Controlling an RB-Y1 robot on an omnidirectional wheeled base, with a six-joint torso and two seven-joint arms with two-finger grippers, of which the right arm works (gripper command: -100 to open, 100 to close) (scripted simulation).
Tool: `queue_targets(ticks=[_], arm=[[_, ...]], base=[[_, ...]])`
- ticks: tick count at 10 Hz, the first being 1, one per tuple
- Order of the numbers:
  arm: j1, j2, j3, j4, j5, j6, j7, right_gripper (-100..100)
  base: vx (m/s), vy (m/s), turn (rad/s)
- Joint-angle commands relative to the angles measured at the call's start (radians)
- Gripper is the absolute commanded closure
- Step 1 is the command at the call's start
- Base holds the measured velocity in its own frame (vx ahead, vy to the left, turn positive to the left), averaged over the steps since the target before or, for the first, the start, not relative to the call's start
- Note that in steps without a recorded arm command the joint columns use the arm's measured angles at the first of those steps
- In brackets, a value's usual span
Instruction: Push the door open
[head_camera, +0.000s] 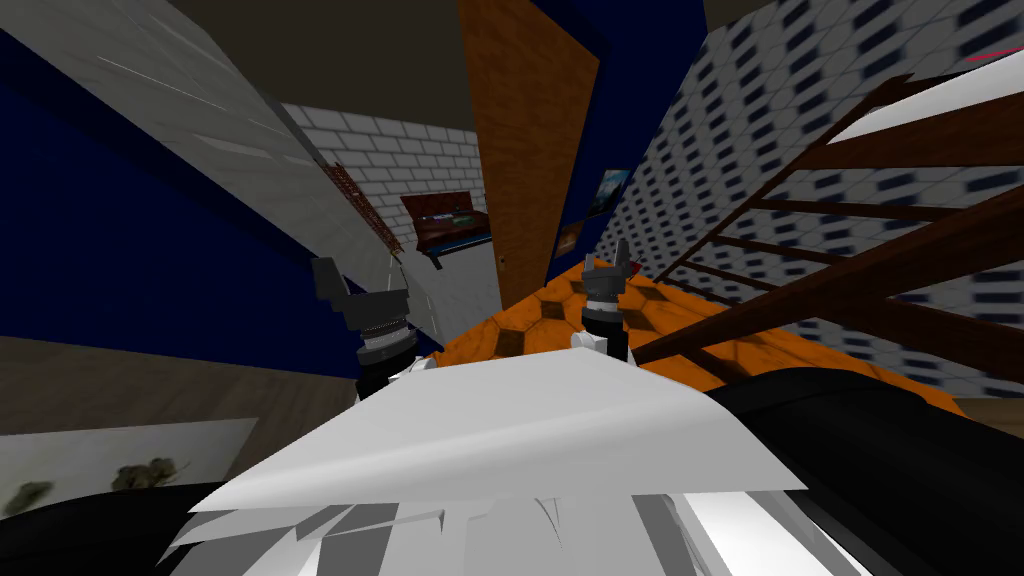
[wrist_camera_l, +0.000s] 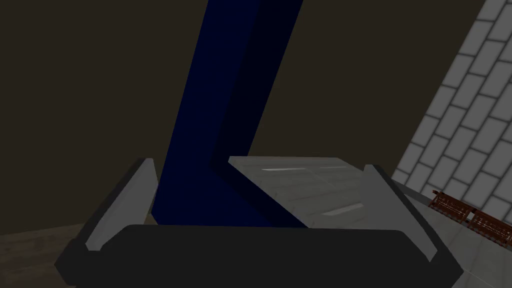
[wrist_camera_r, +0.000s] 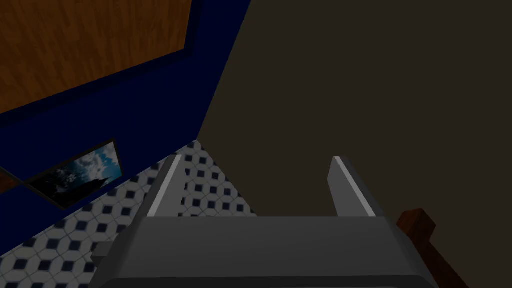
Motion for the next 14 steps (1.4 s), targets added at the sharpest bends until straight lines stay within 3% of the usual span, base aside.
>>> queue_targets(ticks=[1, 3, 12, 13, 14], arm=[[-0.011, -0.006, 0.007, 0.028, 0.003, -0.006, -0.002, -100], [-0.024, -0.013, 0.015, 0.061, 0.007, -0.012, -0.004, -100], [-0.126, -0.054, 0.081, 0.317, 0.038, -0.064, -0.021, -100], [-0.126, -0.054, 0.081, 0.321, 0.038, -0.064, -0.021, -100], [-0.139, -0.059, 0.089, 0.356, 0.042, -0.07, -0.023, -100]], base=[[0.153, -0.017, -0.011], [0.076, 0.001, 0.001], [0.097, -0.004, -0.005], [0.068, -0.007, 0.003], [0.062, -0.005, -0.007]])
